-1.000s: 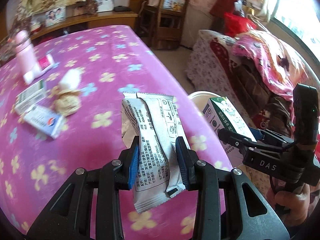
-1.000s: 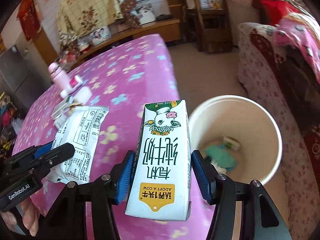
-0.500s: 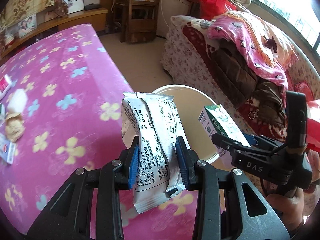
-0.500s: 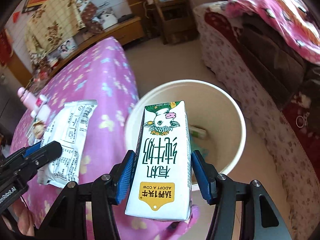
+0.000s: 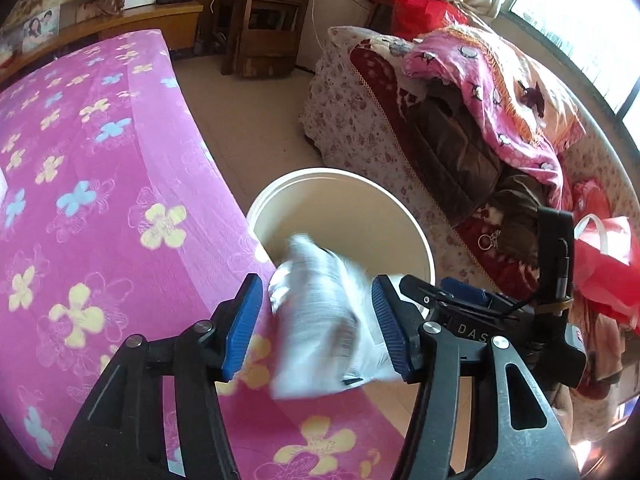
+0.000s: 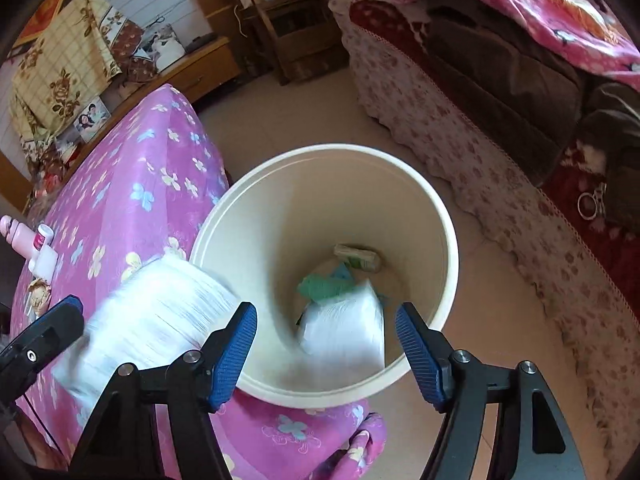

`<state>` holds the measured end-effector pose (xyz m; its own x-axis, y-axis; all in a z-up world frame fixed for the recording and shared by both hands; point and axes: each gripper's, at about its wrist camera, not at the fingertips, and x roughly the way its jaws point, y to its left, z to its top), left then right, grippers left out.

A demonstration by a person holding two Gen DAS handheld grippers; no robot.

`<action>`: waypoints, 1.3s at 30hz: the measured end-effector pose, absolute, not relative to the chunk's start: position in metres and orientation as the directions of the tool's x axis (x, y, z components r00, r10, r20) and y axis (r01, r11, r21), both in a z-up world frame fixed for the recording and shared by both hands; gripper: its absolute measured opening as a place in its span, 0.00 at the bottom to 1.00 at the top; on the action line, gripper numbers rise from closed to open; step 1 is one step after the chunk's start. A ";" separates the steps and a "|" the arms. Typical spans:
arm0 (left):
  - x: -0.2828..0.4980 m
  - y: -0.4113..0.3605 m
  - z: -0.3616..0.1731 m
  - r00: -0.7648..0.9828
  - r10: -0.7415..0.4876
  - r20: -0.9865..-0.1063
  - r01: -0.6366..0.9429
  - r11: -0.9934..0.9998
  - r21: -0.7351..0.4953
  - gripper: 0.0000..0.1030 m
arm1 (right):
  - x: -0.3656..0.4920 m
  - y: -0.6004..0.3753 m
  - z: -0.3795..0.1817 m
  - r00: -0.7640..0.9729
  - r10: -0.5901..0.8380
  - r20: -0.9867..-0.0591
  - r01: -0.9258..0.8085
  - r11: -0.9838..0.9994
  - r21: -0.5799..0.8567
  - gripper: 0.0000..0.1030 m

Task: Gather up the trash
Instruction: 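Carry both items over the white bin and open both tools, then move both open tools back to the trash pile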

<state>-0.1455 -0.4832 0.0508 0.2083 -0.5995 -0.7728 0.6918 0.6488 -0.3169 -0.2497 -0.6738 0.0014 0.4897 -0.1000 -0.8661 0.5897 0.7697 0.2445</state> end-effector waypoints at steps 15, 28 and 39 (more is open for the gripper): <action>-0.142 -0.445 0.054 0.309 -0.541 -0.782 0.665 0.711 -0.229 0.54 | -0.245 -0.642 0.016 0.496 -0.087 -0.864 0.543 0.808 0.230 0.68; -0.132 -0.398 0.065 0.386 -0.504 -0.773 0.599 0.774 -0.206 0.54 | -0.229 -0.593 0.057 0.558 -0.076 -0.826 0.462 0.856 0.233 0.68; -0.122 -0.348 0.077 0.436 -0.492 -0.754 0.540 0.813 -0.218 0.54 | -0.207 -0.540 0.071 0.596 -0.051 -0.802 0.387 0.893 0.231 0.68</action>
<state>-0.1217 -0.3484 0.0773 0.4359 -0.4919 -0.7537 0.5401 0.8129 -0.2181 -0.2074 -0.5405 0.0709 0.5956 -0.0515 -0.8016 0.3875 0.8926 0.2306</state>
